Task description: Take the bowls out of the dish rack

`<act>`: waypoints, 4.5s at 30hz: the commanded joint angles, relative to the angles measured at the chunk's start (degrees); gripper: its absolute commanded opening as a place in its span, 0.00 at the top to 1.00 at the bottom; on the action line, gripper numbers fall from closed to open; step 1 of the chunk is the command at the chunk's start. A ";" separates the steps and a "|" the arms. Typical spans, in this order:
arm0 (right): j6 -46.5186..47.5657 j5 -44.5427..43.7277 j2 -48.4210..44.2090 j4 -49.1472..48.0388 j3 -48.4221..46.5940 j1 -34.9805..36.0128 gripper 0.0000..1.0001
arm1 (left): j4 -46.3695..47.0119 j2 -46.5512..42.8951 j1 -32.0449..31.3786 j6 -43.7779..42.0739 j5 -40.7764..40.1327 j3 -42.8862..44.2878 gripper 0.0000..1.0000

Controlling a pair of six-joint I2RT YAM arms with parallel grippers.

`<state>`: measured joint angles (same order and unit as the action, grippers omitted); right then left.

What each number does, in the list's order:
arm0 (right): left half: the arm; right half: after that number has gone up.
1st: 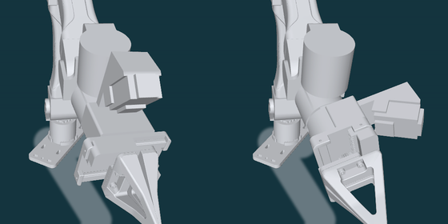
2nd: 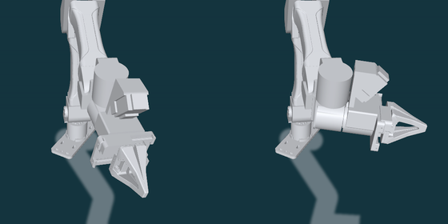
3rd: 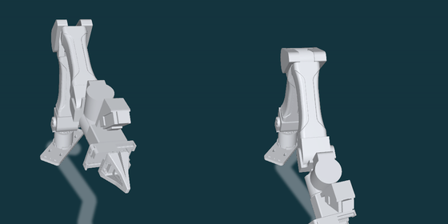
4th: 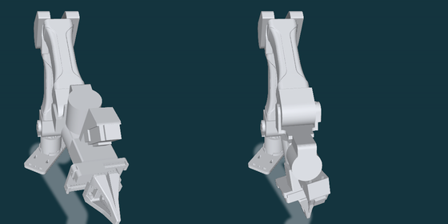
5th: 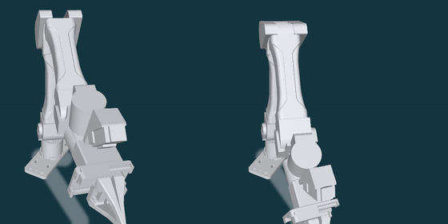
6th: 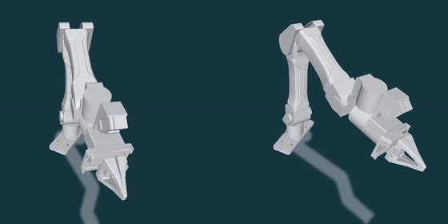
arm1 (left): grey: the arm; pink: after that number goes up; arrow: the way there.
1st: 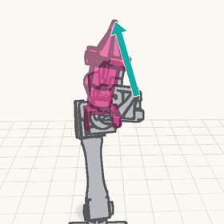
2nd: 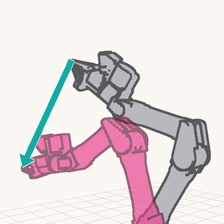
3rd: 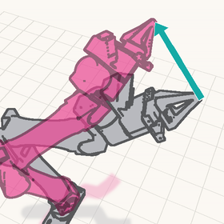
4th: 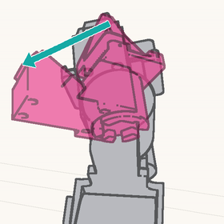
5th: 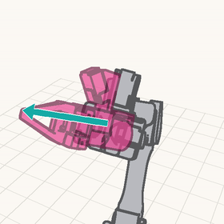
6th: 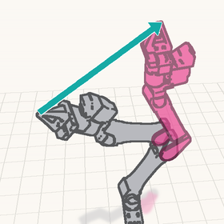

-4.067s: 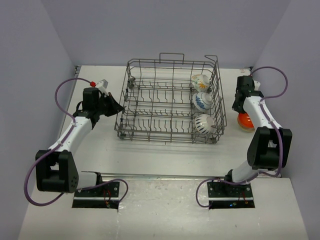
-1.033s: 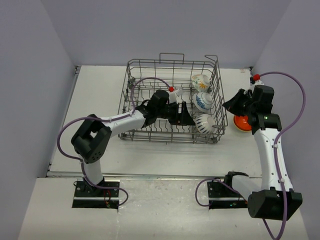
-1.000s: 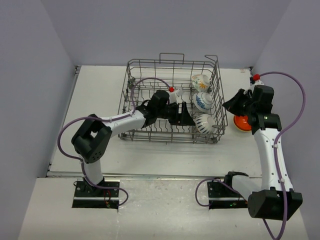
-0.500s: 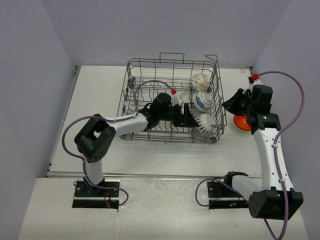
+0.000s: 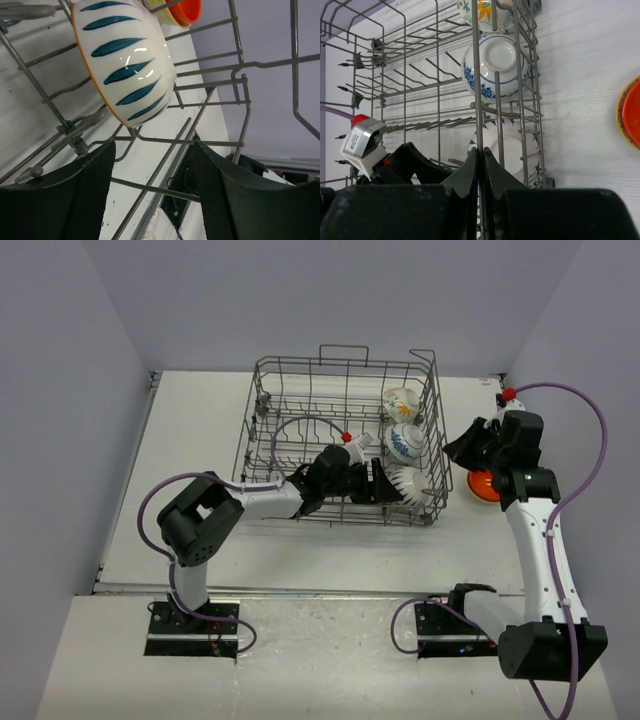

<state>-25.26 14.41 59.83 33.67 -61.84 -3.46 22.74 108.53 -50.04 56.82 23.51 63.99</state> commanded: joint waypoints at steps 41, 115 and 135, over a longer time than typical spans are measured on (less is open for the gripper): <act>1.53 1.58 -1.47 -1.59 4.72 1.09 1.00 | 2.39 2.74 -5.42 7.25 -22.19 -0.53 0.33; 1.88 1.23 -0.42 -3.00 5.86 1.18 1.00 | -26.08 6.17 -7.70 -9.71 -32.03 24.52 0.85; 2.05 0.79 0.02 -2.38 4.80 1.44 1.00 | -32.41 -3.33 -2.61 -16.65 -29.15 24.61 0.38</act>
<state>-24.40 14.48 58.11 27.53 -57.95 -3.03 -6.55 104.40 -55.88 42.46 -8.99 86.00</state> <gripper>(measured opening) 0.015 0.617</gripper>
